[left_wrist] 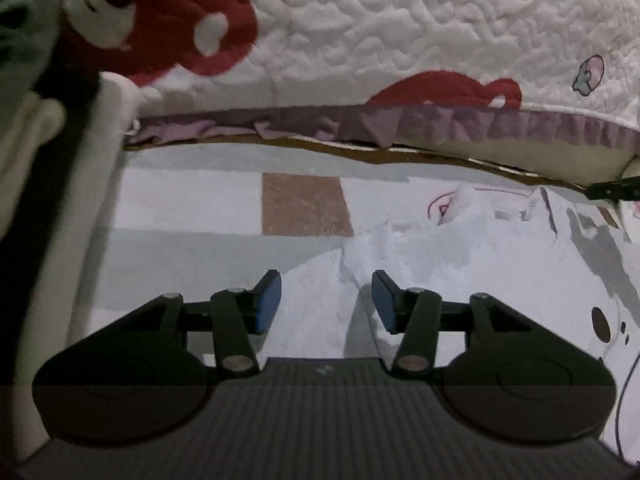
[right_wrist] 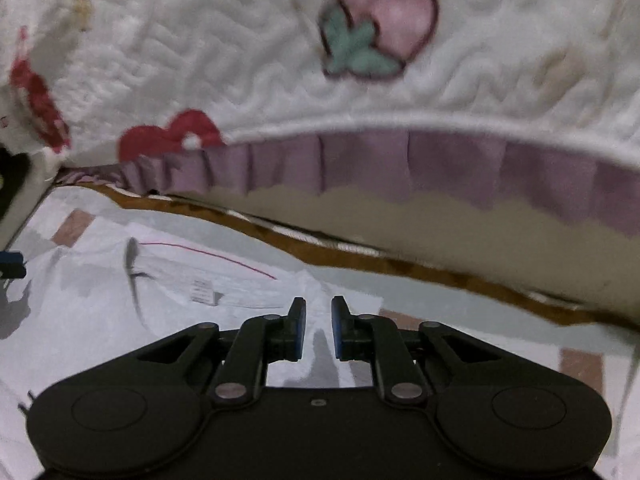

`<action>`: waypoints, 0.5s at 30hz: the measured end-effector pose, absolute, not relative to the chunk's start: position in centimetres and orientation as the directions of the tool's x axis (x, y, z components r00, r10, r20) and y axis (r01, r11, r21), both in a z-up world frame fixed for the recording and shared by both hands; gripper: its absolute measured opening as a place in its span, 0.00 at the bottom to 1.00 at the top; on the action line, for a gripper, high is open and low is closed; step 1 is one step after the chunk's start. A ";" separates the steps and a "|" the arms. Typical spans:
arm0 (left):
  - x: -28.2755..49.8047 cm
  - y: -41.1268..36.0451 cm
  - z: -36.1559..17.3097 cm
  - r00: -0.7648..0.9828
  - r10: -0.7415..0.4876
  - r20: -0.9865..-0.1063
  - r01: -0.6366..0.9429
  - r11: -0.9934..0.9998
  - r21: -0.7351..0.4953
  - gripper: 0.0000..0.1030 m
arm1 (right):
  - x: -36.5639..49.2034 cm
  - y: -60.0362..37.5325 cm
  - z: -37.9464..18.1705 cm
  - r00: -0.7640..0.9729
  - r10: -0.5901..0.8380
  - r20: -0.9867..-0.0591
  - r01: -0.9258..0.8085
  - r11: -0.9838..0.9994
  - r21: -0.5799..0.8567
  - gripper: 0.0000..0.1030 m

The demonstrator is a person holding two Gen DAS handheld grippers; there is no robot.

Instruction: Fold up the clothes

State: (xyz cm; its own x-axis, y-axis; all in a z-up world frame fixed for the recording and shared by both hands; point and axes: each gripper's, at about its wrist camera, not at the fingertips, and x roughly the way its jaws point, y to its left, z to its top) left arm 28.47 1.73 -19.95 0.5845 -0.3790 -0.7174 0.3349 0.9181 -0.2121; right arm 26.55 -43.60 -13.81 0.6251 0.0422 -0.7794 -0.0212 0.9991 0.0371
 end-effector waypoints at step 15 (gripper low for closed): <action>29.2 0.0 -21.0 0.492 -0.308 -0.814 0.432 0.898 -0.079 0.60 | 30.7 -42.1 -18.9 0.543 0.019 -0.839 0.010 1.000 0.029 0.53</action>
State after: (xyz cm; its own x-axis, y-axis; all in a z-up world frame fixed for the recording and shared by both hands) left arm 29.21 0.04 -20.99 0.4917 -0.3084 -0.8143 0.4323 0.8983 -0.0791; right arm 30.71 -42.11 -18.86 0.5435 0.0188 -0.8392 0.0099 0.9995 0.0289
